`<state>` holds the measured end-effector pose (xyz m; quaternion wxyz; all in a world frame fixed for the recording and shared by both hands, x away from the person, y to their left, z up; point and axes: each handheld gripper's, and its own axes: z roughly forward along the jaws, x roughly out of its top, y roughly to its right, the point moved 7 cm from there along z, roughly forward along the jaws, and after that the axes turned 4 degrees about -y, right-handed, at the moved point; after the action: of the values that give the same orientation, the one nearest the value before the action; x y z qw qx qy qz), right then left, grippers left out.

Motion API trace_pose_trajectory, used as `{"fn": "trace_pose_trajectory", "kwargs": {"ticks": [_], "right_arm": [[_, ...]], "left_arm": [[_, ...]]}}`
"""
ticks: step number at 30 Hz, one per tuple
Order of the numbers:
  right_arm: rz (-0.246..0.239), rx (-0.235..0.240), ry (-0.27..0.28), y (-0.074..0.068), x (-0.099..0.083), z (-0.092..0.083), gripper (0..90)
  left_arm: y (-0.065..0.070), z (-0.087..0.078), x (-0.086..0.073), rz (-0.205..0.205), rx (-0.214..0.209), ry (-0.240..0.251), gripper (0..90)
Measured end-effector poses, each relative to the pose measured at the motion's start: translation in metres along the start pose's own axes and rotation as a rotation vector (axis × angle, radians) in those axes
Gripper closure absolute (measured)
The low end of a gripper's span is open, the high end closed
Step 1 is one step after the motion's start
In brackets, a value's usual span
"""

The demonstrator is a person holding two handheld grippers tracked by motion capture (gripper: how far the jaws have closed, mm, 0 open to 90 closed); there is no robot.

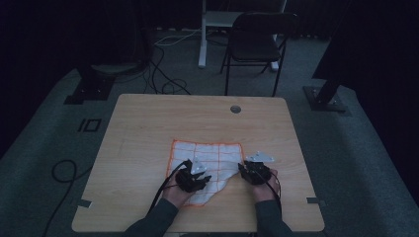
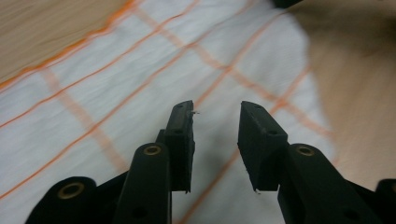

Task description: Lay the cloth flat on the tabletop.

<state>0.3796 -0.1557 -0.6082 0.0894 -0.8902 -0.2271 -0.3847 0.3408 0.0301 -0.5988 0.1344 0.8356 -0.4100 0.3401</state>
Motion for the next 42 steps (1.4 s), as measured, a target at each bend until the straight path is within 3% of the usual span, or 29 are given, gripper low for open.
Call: {"fn": "trace_pose_trajectory", "kwargs": {"ticks": [1,2,3,6,10,16,17,21,25,29,30,31,35,38,39,42], "right_arm": [[0.008,0.002,0.001,0.000,-0.001,-0.001,68.1],[0.008,0.002,0.001,0.000,-0.001,-0.001,68.1],[0.009,0.003,0.003,0.000,-0.002,-0.003,67.3],[0.015,0.002,0.005,0.002,-0.006,-0.005,66.1],[0.027,0.004,0.008,0.003,-0.008,-0.007,63.8],[0.034,0.005,0.017,0.004,-0.011,-0.011,63.5],[0.037,0.003,0.020,0.005,-0.011,-0.012,63.5],[0.041,-0.003,0.022,0.006,-0.011,-0.012,63.6],[0.041,-0.010,0.026,0.007,-0.011,-0.013,63.6],[0.039,-0.015,0.029,0.007,-0.011,-0.014,63.7],[0.039,-0.015,0.029,0.007,-0.011,-0.014,63.7],[0.040,-0.016,0.030,0.007,-0.011,-0.014,63.8],[0.040,-0.013,0.029,0.007,-0.011,-0.014,63.8],[0.032,-0.010,0.029,0.005,-0.010,-0.013,63.8],[0.025,-0.008,0.029,0.004,-0.010,-0.013,63.9],[0.007,0.005,0.030,-0.003,-0.007,-0.011,64.0]], "left_arm": [[0.009,0.003,0.004,0.019,-0.022,-0.002,65.2],[0.009,0.003,0.004,0.019,-0.022,-0.002,64.1],[0.019,0.006,0.007,0.049,-0.043,-0.007,64.1],[0.035,0.011,0.011,0.096,-0.059,-0.016,60.4],[0.047,0.018,0.014,0.116,-0.073,-0.027,55.6],[0.046,0.028,0.011,0.123,-0.042,-0.074,58.9],[0.044,0.028,0.011,0.117,-0.038,-0.074,67.0],[0.038,0.025,0.013,0.097,-0.037,-0.068,83.4],[0.033,0.017,0.018,0.081,-0.054,-0.043,87.3],[0.019,0.004,0.023,0.002,-0.098,0.007,87.6],[0.019,0.004,0.023,0.002,-0.098,0.007,87.6],[0.008,-0.004,0.025,-0.050,-0.115,0.039,87.6],[-0.024,-0.016,0.022,-0.129,-0.069,0.067,87.5],[-0.043,-0.015,0.013,-0.172,-0.038,0.050,87.6],[-0.043,-0.015,0.013,-0.172,-0.038,0.050,87.5],[-0.061,-0.006,-0.002,-0.203,0.009,-0.003,87.3]]}}
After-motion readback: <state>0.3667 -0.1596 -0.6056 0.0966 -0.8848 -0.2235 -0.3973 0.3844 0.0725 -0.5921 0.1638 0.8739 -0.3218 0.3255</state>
